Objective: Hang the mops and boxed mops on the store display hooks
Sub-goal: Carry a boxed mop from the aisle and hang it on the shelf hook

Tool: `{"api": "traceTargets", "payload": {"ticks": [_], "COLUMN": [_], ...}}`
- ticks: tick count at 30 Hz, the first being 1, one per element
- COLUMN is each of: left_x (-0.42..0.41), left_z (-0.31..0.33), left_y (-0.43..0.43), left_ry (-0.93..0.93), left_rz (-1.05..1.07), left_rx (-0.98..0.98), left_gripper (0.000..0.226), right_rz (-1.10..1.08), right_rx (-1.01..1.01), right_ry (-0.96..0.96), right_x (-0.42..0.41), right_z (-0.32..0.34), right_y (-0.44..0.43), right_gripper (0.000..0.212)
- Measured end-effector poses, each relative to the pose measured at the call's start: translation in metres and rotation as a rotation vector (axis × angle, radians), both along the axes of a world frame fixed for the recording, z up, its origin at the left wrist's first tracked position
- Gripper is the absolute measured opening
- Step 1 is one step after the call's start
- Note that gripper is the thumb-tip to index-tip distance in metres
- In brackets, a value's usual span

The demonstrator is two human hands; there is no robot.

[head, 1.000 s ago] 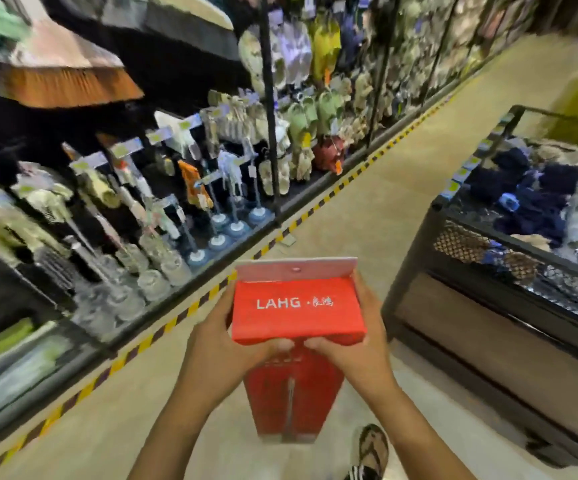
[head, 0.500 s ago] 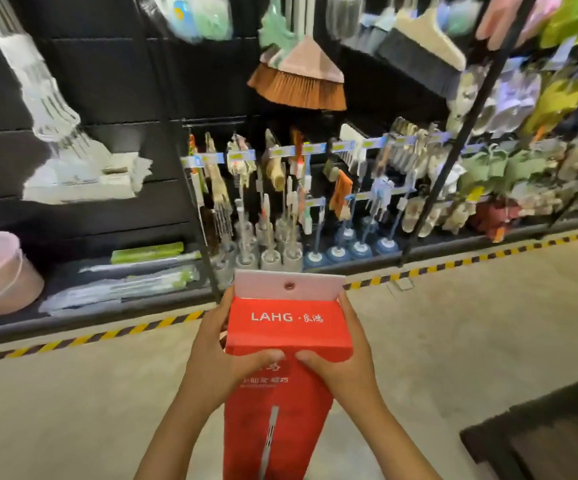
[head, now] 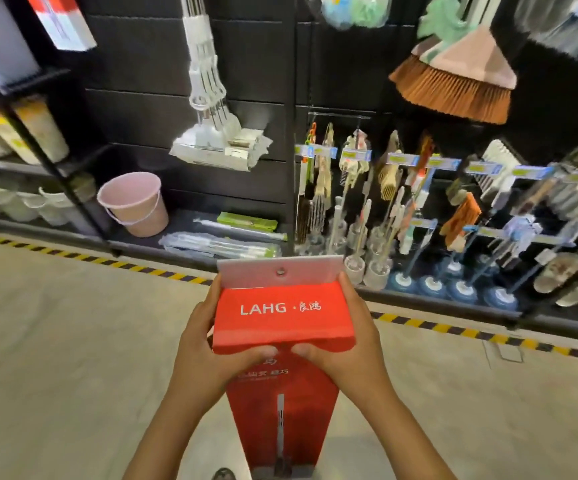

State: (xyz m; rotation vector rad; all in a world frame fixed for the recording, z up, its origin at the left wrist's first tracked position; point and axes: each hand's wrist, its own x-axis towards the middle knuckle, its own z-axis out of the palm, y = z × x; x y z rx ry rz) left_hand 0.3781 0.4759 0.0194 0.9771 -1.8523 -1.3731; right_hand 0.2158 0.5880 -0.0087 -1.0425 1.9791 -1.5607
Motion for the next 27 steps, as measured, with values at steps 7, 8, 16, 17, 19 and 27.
{"api": "traceTargets", "payload": {"ticks": [7, 8, 16, 17, 19, 27], "left_x": [-0.005, -0.008, -0.019, -0.018, -0.012, 0.013], "left_z": [0.002, 0.003, 0.017, 0.020, 0.025, 0.045], "left_y": [-0.045, -0.056, -0.182, -0.200, -0.234, -0.356], "left_ry": [0.039, 0.043, 0.118, 0.128, 0.147, 0.162], "left_rz": [0.030, 0.020, -0.058, -0.059, -0.043, -0.006], "left_rx": [-0.030, -0.034, -0.033, -0.037, -0.041, -0.089], "left_gripper": [0.108, 0.108, 0.113, 0.112, 0.104, 0.111], "right_rz": [0.042, 0.031, -0.009, -0.004, 0.013, 0.038], "right_rx": [-0.037, -0.045, -0.057, -0.052, -0.038, -0.123], "right_ry": [-0.010, -0.018, 0.028, 0.049, 0.086, 0.099], "right_x": [-0.011, -0.013, -0.021, -0.020, -0.017, 0.007], "right_z": [0.008, 0.008, 0.033, 0.037, 0.046, 0.058], "right_y": [-0.049, -0.057, -0.170, -0.188, -0.225, -0.354], "right_gripper": [0.110, 0.110, 0.108, 0.108, 0.111, 0.115]}}
